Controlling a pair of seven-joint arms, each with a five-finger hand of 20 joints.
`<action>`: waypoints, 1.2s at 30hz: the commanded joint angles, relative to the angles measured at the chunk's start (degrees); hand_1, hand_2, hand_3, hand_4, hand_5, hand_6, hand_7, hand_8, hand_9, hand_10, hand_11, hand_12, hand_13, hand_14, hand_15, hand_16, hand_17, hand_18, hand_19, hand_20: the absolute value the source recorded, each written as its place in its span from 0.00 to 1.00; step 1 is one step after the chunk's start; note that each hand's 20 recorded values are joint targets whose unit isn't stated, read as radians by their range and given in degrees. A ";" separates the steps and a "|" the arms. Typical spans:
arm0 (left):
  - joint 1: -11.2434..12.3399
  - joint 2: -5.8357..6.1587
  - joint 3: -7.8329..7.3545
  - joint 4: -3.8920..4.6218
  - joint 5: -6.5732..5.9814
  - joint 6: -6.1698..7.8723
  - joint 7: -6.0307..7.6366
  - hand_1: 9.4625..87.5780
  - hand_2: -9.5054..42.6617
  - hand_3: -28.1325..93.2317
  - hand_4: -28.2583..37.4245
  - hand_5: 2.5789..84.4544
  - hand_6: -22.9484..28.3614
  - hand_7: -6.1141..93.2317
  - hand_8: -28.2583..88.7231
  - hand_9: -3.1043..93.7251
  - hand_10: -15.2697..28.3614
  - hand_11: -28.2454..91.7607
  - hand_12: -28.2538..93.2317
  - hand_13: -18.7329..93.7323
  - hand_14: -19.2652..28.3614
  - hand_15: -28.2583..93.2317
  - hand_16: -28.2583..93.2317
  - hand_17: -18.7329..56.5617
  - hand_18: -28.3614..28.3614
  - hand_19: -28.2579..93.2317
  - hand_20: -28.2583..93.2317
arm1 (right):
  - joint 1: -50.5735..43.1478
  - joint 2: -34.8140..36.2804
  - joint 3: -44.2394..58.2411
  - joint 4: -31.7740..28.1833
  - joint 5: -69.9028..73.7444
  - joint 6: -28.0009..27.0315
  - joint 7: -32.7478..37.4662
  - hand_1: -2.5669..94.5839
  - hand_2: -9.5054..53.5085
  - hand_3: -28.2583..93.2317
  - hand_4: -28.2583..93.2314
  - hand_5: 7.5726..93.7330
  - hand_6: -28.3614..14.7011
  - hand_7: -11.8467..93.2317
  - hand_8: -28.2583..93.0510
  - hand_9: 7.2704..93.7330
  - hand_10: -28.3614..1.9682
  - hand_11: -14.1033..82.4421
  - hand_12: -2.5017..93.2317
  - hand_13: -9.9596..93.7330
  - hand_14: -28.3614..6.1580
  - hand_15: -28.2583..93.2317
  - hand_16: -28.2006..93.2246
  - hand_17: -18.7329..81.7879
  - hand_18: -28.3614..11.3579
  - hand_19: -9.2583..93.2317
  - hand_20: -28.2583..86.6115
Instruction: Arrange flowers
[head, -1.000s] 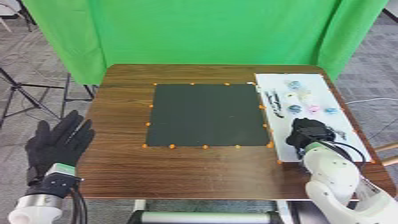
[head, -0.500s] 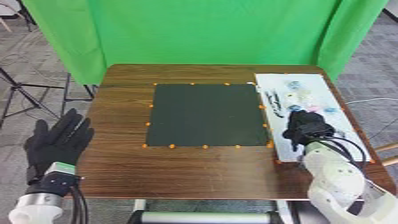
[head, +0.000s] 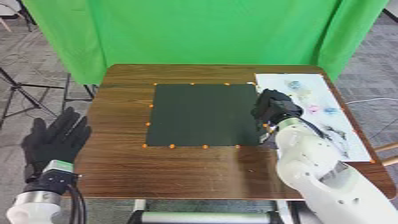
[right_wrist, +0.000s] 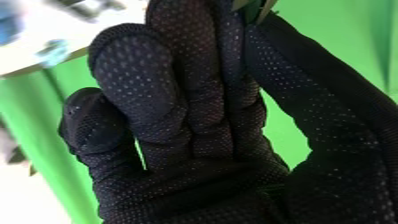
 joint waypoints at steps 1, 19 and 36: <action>-2.84 2.48 -2.01 1.97 -0.18 0.80 0.39 0.23 0.45 0.81 0.00 0.45 0.56 0.24 0.15 0.35 0.62 0.39 0.28 0.35 0.62 0.47 0.14 0.19 0.65 0.48 0.28 | 12.54 -7.62 -9.38 3.57 -1.70 -1.35 0.21 0.44 0.00 0.91 0.26 0.79 0.62 0.55 0.41 0.96 0.61 0.39 0.50 0.93 0.61 0.63 0.54 0.71 0.16 1.00 0.57; -2.41 2.88 0.57 1.92 -0.87 2.35 1.57 0.23 0.45 0.81 0.00 0.44 0.56 0.24 0.15 0.35 0.61 0.39 0.28 0.35 0.62 0.47 0.14 0.19 0.65 0.48 0.28 | 18.21 -23.18 -16.95 17.83 0.06 -9.29 -0.65 0.45 0.00 0.91 0.25 0.78 0.62 0.55 0.41 0.96 0.61 0.39 0.50 0.93 0.59 0.65 0.52 0.71 0.15 1.00 0.57; -7.52 3.85 4.23 3.10 0.21 2.39 -1.70 0.23 0.45 0.81 0.00 0.45 0.56 0.24 0.15 0.35 0.61 0.39 0.28 0.35 0.62 0.47 0.14 0.19 0.65 0.48 0.28 | 19.48 -28.88 -22.94 26.77 -2.32 -14.90 2.12 0.46 0.00 0.90 0.23 0.77 0.61 0.55 0.41 0.94 0.61 0.40 0.50 0.92 0.59 0.66 0.52 0.70 0.14 1.00 0.58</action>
